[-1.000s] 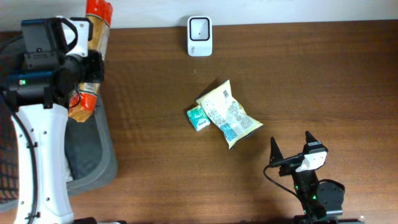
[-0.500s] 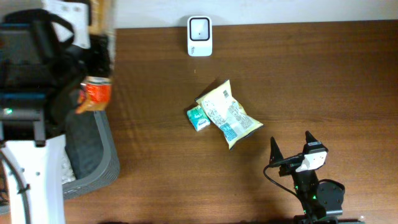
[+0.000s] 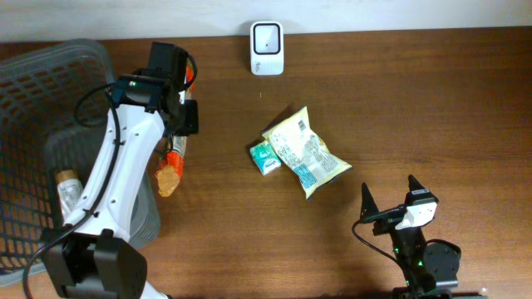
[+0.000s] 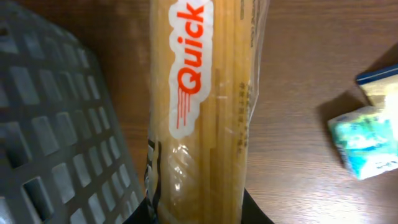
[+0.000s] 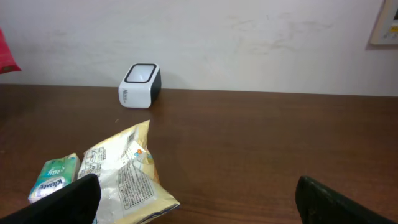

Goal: Scan the item barcode
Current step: 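Lift the orange-capped pasta pack from the basket onto the table, left gripper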

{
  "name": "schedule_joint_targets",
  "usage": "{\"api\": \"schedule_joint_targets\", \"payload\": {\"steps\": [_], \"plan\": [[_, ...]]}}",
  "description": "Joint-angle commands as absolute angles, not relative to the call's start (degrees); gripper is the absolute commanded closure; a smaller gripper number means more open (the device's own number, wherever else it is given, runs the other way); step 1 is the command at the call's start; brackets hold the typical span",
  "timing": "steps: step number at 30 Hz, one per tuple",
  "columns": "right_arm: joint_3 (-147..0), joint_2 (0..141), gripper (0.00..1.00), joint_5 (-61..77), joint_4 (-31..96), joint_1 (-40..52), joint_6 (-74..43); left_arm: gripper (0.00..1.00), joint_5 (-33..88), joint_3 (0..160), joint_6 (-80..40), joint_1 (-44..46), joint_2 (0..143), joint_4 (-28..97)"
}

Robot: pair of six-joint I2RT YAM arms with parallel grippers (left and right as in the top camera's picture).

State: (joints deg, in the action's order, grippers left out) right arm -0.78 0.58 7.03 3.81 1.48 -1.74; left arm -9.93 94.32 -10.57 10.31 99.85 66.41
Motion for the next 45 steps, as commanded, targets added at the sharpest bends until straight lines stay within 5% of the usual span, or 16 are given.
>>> {"api": "schedule_joint_targets", "payload": {"steps": [1,5,12,13,14,16,17,20,26,30,45], "plan": [[-0.32,0.21,0.01,7.51,3.79,1.52,-2.37,1.0,-7.66,92.84,-13.26,10.37,96.64,63.16],[-0.32,0.21,0.01,7.51,3.79,1.52,-2.37,1.0,18.41,76.62,-17.17,10.44,96.86,47.18],[-0.32,0.21,0.01,7.51,3.79,1.52,-2.37,1.0,27.46,59.16,-26.98,15.57,96.86,28.42],[-0.32,0.21,0.01,7.51,3.79,1.52,-2.37,0.65,27.38,59.18,-27.0,17.87,96.86,26.15],[-0.32,0.21,0.01,7.51,3.79,1.52,-2.37,0.4,26.72,59.18,-27.0,18.61,96.86,25.47],[-0.32,0.21,0.01,7.51,3.79,1.52,-2.37,0.03,25.47,59.75,-26.98,19.22,96.84,25.36],[-0.32,0.21,0.01,7.51,3.79,1.52,-2.37,0.0,25.45,60.36,-26.96,19.16,96.73,25.69],[-0.32,0.21,0.01,7.51,3.79,1.52,-2.37,0.01,21.08,65.84,-25.15,19.0,95.61,31.35],[-0.32,0.21,0.01,7.51,3.79,1.52,-2.37,0.01,-7.73,80.23,-22.24,19.0,90.26,59.55],[-0.32,0.21,0.01,7.51,3.79,1.52,-2.37,0.0,-16.99,81.12,-21.65,19.0,84.58,62.02],[-0.32,0.21,0.01,7.51,3.79,1.52,-2.37,0.0,-16.16,83.74,-14.66,19.07,78.24,60.38]]}}
